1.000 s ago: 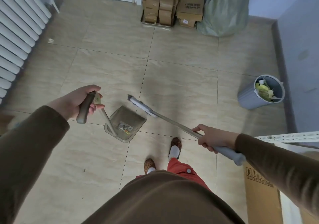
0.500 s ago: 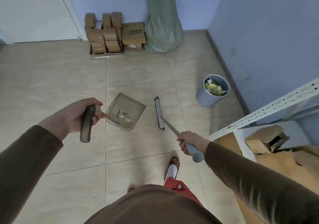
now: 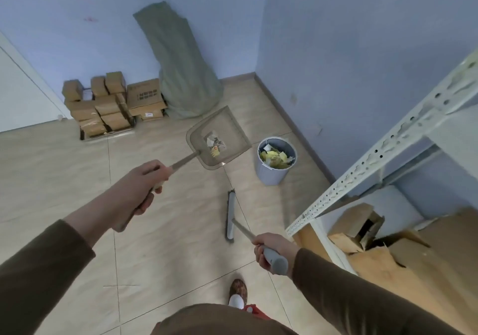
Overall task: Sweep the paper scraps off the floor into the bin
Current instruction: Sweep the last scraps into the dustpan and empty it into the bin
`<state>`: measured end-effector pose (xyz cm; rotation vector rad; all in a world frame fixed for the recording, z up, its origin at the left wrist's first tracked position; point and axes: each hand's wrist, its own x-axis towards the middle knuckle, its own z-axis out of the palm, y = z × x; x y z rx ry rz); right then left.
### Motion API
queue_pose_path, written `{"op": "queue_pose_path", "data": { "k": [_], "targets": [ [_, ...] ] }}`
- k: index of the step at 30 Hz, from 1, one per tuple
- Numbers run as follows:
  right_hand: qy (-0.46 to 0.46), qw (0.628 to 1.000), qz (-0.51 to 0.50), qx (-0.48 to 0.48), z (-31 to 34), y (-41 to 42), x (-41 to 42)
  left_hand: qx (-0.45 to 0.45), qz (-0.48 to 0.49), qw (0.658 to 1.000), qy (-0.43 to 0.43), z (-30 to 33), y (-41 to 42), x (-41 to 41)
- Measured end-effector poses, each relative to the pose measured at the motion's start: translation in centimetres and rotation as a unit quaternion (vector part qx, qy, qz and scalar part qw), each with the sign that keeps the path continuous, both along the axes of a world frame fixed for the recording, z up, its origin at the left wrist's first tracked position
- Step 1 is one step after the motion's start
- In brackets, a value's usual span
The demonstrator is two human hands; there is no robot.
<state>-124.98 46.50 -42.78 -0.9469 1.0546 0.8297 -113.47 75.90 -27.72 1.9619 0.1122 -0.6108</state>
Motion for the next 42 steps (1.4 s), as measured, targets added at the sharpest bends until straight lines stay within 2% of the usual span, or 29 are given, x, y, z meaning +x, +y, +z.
{"op": "queue_pose_path", "data": {
  "k": [3,5,9,14,20,26,31,35,42],
  "targets": [
    [-0.002,1.000,-0.006,-0.007,-0.1,-1.6,0.1,0.054,-0.067,0.995,-0.051,-0.7,-3.5,0.3],
    [-0.001,1.000,-0.011,-0.003,-0.1,-2.5,0.1,0.137,-0.123,0.976,-0.119,-1.7,-5.3,0.3],
    [0.003,1.000,-0.024,-0.006,-0.4,-3.6,0.2,0.274,-0.225,0.911,-0.210,-4.5,-8.0,0.3],
    [0.013,1.000,-0.028,0.001,-1.2,-4.3,-0.1,0.410,-0.323,0.819,-0.238,-8.0,-10.8,-0.5],
    [0.016,0.999,-0.028,0.004,-1.9,-4.6,0.3,0.475,-0.391,0.742,-0.266,-13.1,-10.7,0.4],
    [0.012,0.999,-0.032,-0.001,-1.6,-4.8,0.4,0.509,-0.436,0.679,-0.299,-14.9,-9.5,1.6],
    [0.011,1.000,-0.027,-0.001,-1.6,-4.5,1.1,0.519,-0.453,0.647,-0.327,-13.5,-8.8,3.2],
    [0.005,1.000,-0.027,0.013,-1.8,-4.3,1.6,0.526,-0.442,0.639,-0.346,-11.6,-8.7,4.6],
    [0.004,1.000,-0.019,0.016,-1.5,-4.7,2.3,0.499,-0.411,0.671,-0.364,-9.2,-7.5,5.8]
  ]
}}
